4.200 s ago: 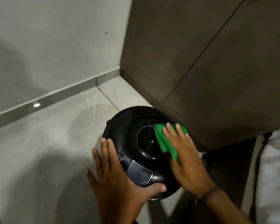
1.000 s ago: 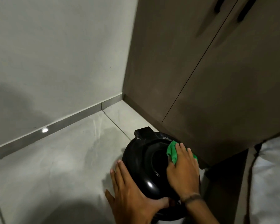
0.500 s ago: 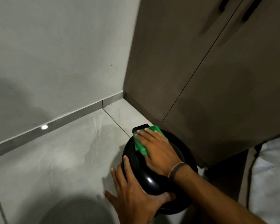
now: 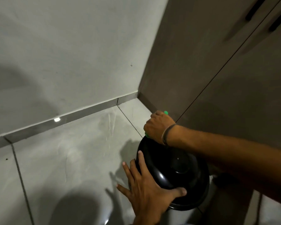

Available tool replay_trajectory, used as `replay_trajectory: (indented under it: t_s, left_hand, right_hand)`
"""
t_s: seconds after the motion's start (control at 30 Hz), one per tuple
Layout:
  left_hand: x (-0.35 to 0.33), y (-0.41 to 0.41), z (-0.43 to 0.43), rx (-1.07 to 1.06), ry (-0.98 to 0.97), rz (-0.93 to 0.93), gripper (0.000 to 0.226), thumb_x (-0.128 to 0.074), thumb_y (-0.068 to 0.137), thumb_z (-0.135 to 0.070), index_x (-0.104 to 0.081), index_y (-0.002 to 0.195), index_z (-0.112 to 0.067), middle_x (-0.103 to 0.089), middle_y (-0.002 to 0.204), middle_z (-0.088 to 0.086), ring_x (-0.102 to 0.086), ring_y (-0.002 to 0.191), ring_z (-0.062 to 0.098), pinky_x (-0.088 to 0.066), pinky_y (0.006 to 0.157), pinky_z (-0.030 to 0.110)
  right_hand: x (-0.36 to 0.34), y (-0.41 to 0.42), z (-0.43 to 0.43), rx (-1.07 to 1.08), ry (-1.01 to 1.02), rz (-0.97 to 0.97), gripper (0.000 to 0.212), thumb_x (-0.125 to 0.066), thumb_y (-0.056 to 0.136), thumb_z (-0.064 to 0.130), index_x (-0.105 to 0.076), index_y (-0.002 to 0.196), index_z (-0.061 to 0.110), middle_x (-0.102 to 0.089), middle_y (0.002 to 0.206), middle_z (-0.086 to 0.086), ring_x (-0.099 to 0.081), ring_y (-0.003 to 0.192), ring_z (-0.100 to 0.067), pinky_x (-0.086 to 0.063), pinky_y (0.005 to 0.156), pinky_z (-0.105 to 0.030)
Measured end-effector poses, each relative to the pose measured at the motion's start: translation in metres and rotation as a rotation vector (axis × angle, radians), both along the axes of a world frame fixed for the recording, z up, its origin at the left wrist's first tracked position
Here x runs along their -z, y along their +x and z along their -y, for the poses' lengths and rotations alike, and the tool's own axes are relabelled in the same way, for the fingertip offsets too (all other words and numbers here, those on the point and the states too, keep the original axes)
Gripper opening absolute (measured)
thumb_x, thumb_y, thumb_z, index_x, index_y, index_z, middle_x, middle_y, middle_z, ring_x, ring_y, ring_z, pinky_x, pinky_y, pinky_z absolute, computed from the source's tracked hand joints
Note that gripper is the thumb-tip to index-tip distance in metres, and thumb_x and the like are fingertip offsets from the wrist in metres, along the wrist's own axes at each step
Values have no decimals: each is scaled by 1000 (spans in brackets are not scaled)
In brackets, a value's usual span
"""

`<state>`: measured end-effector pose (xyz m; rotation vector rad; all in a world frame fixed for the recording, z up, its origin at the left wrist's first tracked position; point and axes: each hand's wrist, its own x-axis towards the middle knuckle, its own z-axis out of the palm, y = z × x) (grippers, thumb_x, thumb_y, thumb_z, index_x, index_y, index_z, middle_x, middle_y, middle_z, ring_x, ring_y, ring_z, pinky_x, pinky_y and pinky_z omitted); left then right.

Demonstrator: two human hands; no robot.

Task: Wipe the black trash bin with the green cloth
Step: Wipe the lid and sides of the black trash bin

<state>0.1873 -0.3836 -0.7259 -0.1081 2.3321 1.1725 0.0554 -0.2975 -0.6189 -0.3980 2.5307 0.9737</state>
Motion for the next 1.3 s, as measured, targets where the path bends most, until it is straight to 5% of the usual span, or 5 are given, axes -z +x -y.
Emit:
replay_trajectory:
  t_s: [0.37, 0.53, 0.83, 1.03, 1.3]
  left_hand:
    - [-1, 2, 2, -30, 5, -20, 176, -74, 18, -89, 34, 152, -54, 5, 175, -7, 26, 162, 29, -2, 122, 81]
    - [1, 0, 7, 24, 20, -2, 186, -73, 7, -96, 31, 155, -50, 7, 174, -12, 27, 162, 29, -4, 120, 82]
    - [-5, 0, 1, -33, -83, -52, 160, -80, 38, -75, 28, 153, -50, 1, 176, -6, 19, 164, 28, -13, 124, 78]
    - [-9, -1, -4, 10, -31, -2, 187, -78, 8, -95, 22, 158, -46, 2, 177, -5, 17, 165, 32, -7, 123, 79]
    - [8, 8, 3, 67, -140, -149, 134, -86, 78, -42, 12, 168, -34, 8, 177, -3, 20, 164, 29, -17, 122, 80]
  right_hand:
    - [48, 131, -52, 355, -841, -349, 65, -51, 81, 3, -65, 140, 27, -66, 146, 4, -57, 140, -16, -39, 123, -34]
    - [63, 80, -101, 677, -954, -530, 59, -60, 91, 3, -56, 148, 18, -58, 154, -8, -46, 150, -30, -34, 125, -46]
    - [92, 140, -50, 272, -1048, -357, 76, -49, 90, 24, -27, 162, 36, -26, 173, 15, -7, 163, -7, 3, 132, -32]
    - [75, 163, -118, 740, -1024, -688, 66, -54, 96, 12, -41, 159, 27, -34, 169, 7, -21, 161, -20, -13, 132, -44]
    - [88, 169, -19, 310, -1197, -332, 64, -49, 93, 35, -41, 157, 32, -36, 169, 13, -16, 162, -13, 0, 131, -37]
